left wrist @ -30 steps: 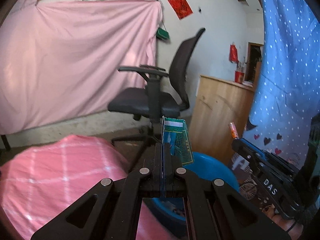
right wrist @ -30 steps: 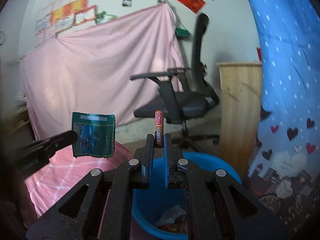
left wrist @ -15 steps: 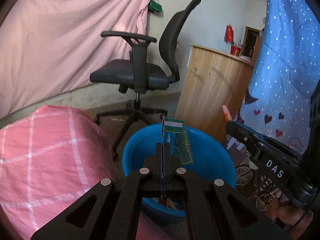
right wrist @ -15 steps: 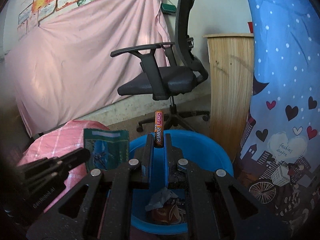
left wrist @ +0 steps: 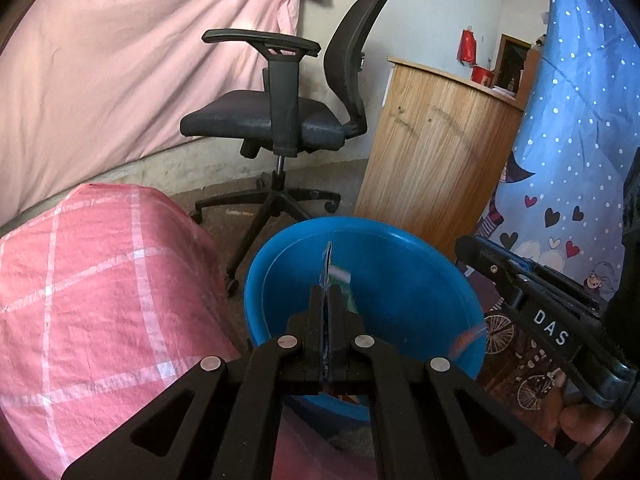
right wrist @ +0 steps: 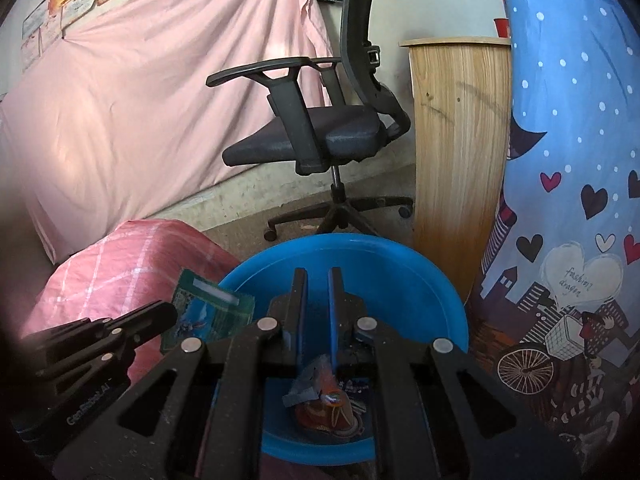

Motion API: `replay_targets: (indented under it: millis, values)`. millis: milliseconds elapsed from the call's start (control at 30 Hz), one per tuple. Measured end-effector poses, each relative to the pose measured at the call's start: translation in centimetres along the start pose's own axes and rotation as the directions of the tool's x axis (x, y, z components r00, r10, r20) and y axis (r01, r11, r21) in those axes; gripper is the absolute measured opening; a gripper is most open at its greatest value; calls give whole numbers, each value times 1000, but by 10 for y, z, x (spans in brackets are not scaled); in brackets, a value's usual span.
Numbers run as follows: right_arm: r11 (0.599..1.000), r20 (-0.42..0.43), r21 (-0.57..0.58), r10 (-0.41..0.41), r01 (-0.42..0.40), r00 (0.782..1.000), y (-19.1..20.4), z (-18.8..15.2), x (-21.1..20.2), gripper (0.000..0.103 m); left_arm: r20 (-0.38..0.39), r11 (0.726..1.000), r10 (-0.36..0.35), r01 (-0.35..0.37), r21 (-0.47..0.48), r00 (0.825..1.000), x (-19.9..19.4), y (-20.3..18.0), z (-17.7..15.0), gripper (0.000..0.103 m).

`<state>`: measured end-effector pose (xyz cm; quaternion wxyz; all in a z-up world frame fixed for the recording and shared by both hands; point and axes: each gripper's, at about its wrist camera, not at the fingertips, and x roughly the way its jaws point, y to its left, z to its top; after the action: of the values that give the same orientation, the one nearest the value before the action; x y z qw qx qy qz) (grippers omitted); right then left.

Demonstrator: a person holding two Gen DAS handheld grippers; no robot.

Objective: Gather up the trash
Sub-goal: 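Carry wrapper and battery to the blue bucket and open both tools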

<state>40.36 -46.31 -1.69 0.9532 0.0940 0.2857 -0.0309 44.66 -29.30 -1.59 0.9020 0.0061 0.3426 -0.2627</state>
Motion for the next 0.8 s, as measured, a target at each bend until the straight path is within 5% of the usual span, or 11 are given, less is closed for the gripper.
replay_targets:
  millis: [800]
  values:
    - [1000, 19, -5, 1, -1, 1000, 5, 0, -4, 37, 19, 997, 56, -55, -50, 998, -18, 22, 1, 3]
